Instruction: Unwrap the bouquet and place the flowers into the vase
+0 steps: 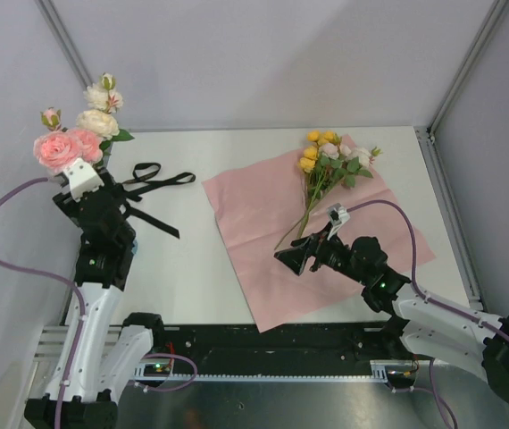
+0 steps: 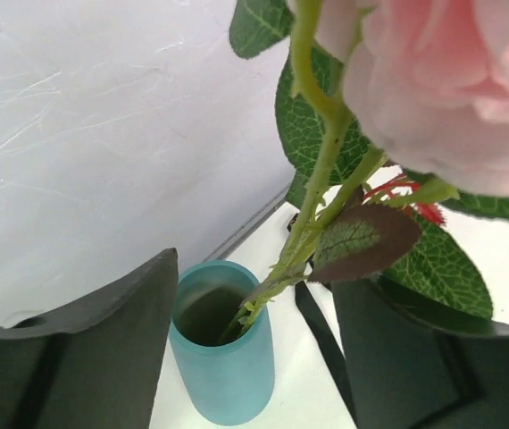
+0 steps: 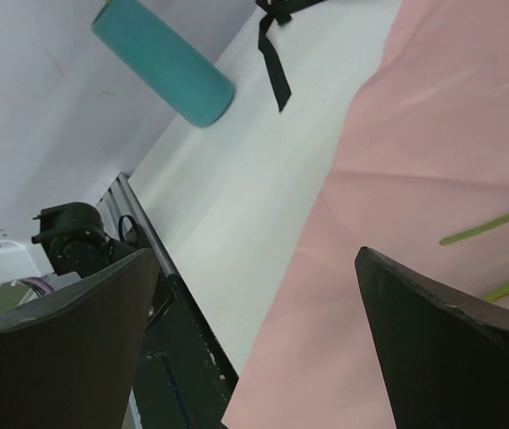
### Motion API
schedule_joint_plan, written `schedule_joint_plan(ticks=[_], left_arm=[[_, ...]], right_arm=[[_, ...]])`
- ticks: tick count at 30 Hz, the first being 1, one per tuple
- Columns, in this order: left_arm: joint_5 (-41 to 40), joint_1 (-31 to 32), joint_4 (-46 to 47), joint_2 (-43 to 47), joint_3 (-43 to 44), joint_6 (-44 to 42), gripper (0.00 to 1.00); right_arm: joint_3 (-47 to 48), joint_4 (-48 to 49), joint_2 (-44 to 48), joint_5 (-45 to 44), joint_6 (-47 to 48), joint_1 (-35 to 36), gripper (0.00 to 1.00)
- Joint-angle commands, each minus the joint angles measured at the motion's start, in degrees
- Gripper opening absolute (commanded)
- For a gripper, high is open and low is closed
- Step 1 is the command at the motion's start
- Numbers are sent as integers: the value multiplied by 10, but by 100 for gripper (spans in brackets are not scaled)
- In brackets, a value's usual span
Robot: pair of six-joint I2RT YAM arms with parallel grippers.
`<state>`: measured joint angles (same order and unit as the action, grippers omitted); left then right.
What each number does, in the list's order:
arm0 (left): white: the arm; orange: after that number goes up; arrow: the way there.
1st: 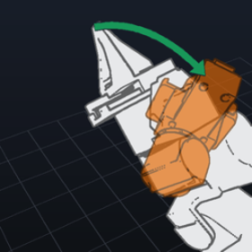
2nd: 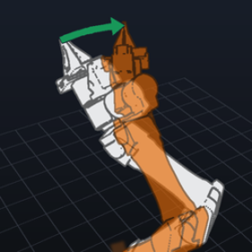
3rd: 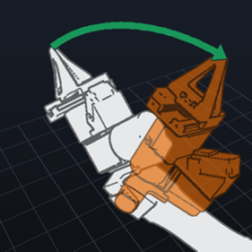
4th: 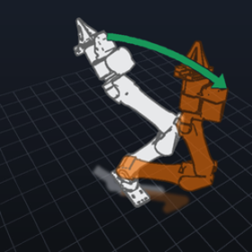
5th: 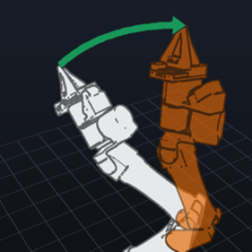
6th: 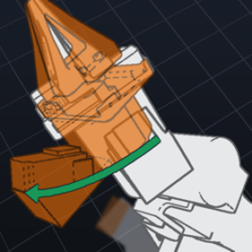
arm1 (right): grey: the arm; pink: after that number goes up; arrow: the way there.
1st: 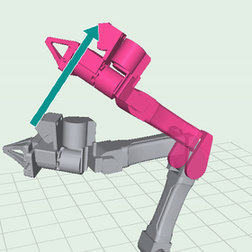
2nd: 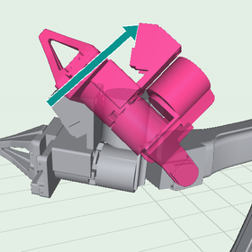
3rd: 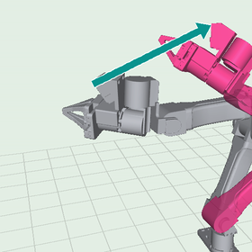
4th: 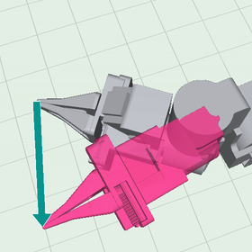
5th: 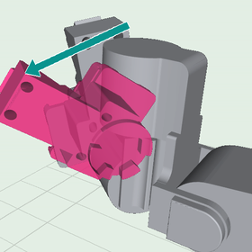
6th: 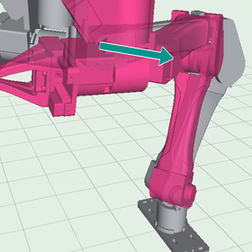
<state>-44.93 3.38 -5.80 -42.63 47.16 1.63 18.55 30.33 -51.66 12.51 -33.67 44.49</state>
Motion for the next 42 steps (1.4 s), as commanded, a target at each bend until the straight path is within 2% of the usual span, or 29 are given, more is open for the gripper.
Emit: schedule_joint_plan(ticks=[1, 3, 5, 10, 14, 19, 26, 33, 38, 42], left_arm=[[18, -4, -13, 44, 0, 46, 80], [34, -4, -36, 66, 7, 60, 89], [54, -5, -62, 85, 17, 77, 92], [150, -5, -126, 129, 39, 126, 93], [265, -5, -179, 160, 50, 162, 92], [395, -4, -255, 175, 61, 189, 92], [574, -5, -273, 197, 18, 219, 92], [718, -4, -267, 217, -22, 184, 94], [761, 5, -253, 245, -63, 183, 95], [749, 9, -236, 273, -104, 190, 95]], right_arm=[[28, -26, -17, -1, -28, -11, 99], [38, -47, -22, -11, -37, -14, 100], [43, -65, -24, -26, -46, -16, 99], [60, -113, -24, -74, -71, -24, 99], [76, -162, -32, -104, -95, -51, 99], [82, -171, -55, -79, -101, -106, 97], [93, -139, -105, -75, -88, -156, 82], [147, -111, -209, -44, -82, -189, 56], [189, -112, -273, -61, -69, -203, 50], [223, -123, -323, -87, -66, -213, 50]])
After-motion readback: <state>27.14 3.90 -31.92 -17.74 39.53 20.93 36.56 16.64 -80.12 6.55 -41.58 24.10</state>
